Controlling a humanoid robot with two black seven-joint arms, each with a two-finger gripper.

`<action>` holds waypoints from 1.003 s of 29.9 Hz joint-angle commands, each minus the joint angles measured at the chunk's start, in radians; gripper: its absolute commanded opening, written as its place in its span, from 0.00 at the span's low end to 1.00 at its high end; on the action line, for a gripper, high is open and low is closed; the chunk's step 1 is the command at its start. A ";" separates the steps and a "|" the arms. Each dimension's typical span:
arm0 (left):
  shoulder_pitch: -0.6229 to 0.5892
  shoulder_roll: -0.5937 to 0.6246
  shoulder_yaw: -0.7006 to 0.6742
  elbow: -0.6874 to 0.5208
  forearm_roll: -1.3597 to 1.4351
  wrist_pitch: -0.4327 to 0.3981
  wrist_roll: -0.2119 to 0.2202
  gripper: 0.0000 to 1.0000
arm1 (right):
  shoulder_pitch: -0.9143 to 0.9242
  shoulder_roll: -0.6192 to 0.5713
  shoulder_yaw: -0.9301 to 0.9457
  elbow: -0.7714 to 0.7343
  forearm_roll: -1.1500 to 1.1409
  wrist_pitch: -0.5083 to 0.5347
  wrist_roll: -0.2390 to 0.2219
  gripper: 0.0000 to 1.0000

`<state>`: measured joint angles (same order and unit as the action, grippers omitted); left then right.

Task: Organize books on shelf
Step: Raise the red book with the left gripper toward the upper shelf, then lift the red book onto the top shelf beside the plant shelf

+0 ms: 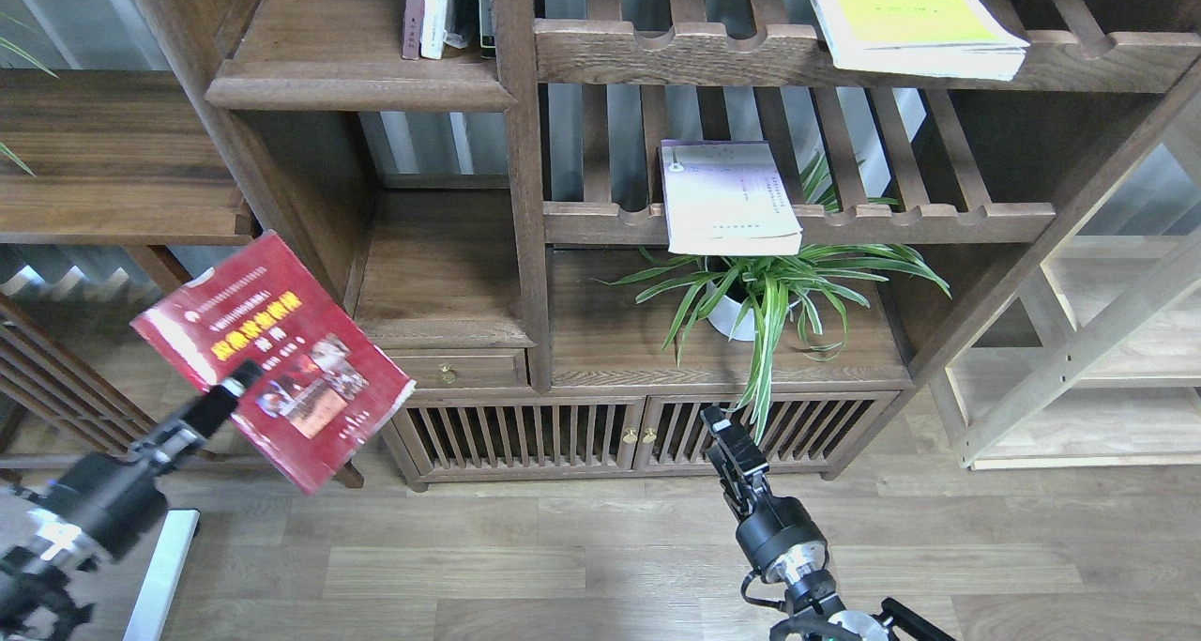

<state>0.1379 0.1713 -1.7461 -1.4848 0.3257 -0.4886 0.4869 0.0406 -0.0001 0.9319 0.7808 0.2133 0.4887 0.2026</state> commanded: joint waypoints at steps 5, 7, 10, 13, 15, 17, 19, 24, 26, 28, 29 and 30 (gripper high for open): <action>-0.003 0.010 -0.115 -0.060 0.027 0.000 0.002 0.00 | 0.021 0.000 -0.010 0.000 0.000 0.000 0.000 0.84; -0.006 0.022 -0.128 -0.066 0.027 0.000 0.002 0.00 | 0.024 0.000 -0.012 0.000 0.000 0.000 0.000 0.84; -0.015 0.051 -0.141 -0.068 0.027 0.000 0.002 0.00 | 0.027 0.000 -0.012 -0.002 0.000 0.000 -0.002 0.84; -0.035 0.100 -0.144 -0.074 0.029 0.000 0.002 0.00 | 0.032 0.000 -0.012 0.000 0.000 0.000 -0.002 0.84; -0.052 0.148 -0.144 -0.074 0.030 0.000 0.002 0.00 | 0.032 0.000 -0.013 0.000 0.000 0.000 -0.002 0.84; -0.072 0.181 -0.139 -0.075 0.032 0.000 0.002 0.00 | 0.033 0.000 -0.013 0.000 0.000 0.000 -0.002 0.84; -0.095 0.215 -0.136 -0.075 0.033 0.000 0.002 0.00 | 0.033 0.000 -0.012 0.000 0.000 0.000 -0.002 0.84; -0.145 0.250 -0.135 -0.075 0.033 0.000 0.002 0.00 | 0.033 0.000 -0.012 0.000 0.000 0.000 -0.002 0.84; -0.170 0.260 -0.130 -0.075 0.033 0.000 0.002 0.00 | 0.032 0.000 -0.012 0.000 0.000 0.000 -0.002 0.84; -0.201 0.260 -0.128 -0.075 0.033 0.000 0.002 0.00 | 0.032 0.000 -0.010 0.000 0.000 0.000 -0.002 0.84; -0.217 0.260 -0.125 -0.075 0.033 0.000 0.002 0.00 | 0.032 0.000 -0.010 0.000 0.000 0.000 -0.002 0.84; -0.239 0.260 -0.118 -0.075 0.032 0.000 0.002 0.00 | 0.033 0.000 -0.008 0.000 0.000 0.000 -0.002 0.84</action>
<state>-0.0514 0.4295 -1.8748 -1.5603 0.3589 -0.4887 0.4888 0.0726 0.0000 0.9213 0.7809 0.2132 0.4887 0.2009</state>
